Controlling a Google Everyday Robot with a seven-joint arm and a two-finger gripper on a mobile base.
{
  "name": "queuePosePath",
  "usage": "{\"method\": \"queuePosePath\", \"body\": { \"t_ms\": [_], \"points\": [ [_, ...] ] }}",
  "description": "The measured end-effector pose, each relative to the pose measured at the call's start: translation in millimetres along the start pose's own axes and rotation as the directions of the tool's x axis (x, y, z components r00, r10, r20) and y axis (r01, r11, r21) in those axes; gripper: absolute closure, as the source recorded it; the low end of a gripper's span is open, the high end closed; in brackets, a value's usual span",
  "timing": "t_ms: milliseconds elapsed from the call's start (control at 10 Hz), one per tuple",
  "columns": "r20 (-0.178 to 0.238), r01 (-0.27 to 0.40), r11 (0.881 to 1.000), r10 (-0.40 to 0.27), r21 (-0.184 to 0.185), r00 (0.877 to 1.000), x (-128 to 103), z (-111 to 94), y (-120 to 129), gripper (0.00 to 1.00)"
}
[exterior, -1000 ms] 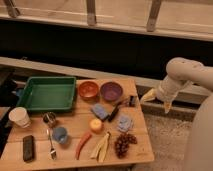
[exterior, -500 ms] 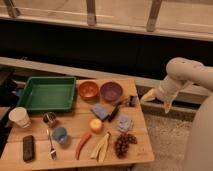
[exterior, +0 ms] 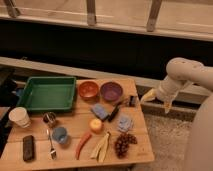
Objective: Place apple in metal cup
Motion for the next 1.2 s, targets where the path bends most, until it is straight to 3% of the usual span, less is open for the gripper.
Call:
{"method": "queuePosePath", "body": {
  "t_ms": [400, 500, 600, 700, 900, 1000, 1100, 1200],
  "points": [
    [0.013, 0.019, 1.000, -0.019, 0.016, 1.000, 2.4, 0.0, -0.1, 0.20],
    [0.028, 0.057, 0.997, -0.058, 0.046, 0.998, 6.4, 0.6, 3.5, 0.20],
    [0.038, 0.147, 0.984, -0.151, 0.095, 0.988, 19.4, 6.5, 17.3, 0.20],
    [0.042, 0.216, 0.967, -0.224, 0.136, 0.974, 32.7, 13.3, 31.9, 0.20],
    [0.045, 0.337, 0.920, -0.352, 0.197, 0.935, 66.8, 28.0, 67.2, 0.20],
    [0.037, 0.403, 0.887, -0.421, 0.223, 0.906, 92.1, 38.7, 87.0, 0.20],
    [0.024, 0.451, 0.862, -0.468, 0.234, 0.883, 113.9, 48.6, 101.9, 0.20],
    [0.015, 0.480, 0.844, -0.497, 0.240, 0.868, 127.6, 55.1, 110.5, 0.20]
  ]
}}
